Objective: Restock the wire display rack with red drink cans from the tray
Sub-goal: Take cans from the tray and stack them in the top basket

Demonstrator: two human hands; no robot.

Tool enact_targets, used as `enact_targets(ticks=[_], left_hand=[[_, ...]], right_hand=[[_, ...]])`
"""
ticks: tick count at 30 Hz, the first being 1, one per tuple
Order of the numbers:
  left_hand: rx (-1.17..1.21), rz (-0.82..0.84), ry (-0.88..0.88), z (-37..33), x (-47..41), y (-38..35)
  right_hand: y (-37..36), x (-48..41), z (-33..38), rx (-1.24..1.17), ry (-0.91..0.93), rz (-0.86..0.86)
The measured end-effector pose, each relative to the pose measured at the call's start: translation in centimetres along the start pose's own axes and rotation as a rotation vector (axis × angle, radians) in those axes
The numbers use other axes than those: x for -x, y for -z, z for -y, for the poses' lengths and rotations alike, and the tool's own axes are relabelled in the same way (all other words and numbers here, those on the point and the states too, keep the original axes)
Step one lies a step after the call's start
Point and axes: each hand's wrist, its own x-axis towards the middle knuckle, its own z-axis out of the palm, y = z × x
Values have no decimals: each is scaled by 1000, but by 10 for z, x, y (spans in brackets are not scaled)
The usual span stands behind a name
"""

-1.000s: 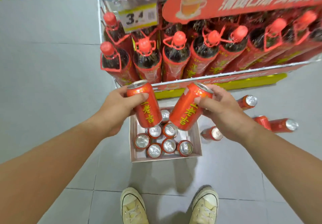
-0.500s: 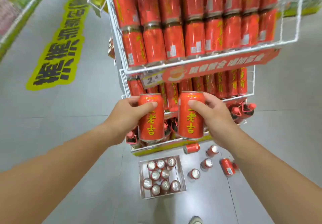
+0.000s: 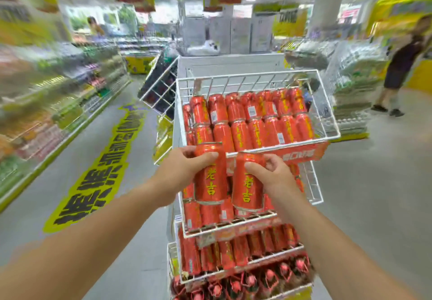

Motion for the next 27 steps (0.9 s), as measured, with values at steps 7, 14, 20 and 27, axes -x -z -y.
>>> enact_targets(ticks=[7, 14, 20, 27], left_hand=[[-31, -208, -22, -59, -53, -2], [-99, -399, 35, -55, -119, -10], [-250, -501, 116, -33, -141, -27], [-485, -566, 121, -16, -147, -33]], right_hand=[[10, -71, 58, 19, 59, 53], [10, -168, 60, 186, 27, 147], [-1, -214, 22, 245, -26, 210], [-15, -211, 1, 247, -70, 234]])
